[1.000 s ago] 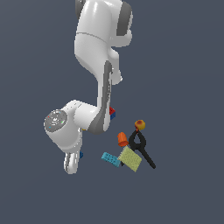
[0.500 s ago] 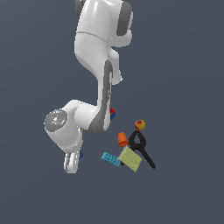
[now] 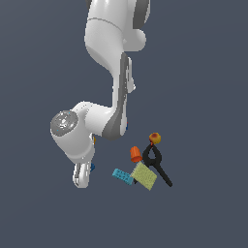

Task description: Pick up a designated object from a clutter of objects.

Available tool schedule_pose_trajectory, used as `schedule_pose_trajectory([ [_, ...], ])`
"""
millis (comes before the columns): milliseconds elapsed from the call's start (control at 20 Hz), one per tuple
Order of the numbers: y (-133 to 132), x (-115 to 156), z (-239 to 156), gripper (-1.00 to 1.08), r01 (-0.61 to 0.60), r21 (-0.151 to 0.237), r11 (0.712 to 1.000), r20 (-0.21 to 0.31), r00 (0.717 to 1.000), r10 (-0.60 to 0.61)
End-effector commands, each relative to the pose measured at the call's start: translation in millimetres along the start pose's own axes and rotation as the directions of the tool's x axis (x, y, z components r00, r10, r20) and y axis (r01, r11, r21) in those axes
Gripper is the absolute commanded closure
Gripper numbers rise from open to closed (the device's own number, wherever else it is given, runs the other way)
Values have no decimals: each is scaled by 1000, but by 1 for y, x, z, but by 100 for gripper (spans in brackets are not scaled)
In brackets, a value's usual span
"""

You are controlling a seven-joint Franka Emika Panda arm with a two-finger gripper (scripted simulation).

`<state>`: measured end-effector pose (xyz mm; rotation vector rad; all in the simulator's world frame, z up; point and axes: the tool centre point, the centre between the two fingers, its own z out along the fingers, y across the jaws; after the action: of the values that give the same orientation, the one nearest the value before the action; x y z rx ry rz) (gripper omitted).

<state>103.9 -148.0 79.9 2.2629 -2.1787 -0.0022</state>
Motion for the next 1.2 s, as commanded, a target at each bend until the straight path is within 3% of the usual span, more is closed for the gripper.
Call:
schedule_pose_trajectory([
  [0, 2, -8, -17, 108, 0, 1, 1000, 1, 1000, 0],
  [1150, 39, -125, -263, 108, -2, 1, 1000, -3, 1000, 2],
])
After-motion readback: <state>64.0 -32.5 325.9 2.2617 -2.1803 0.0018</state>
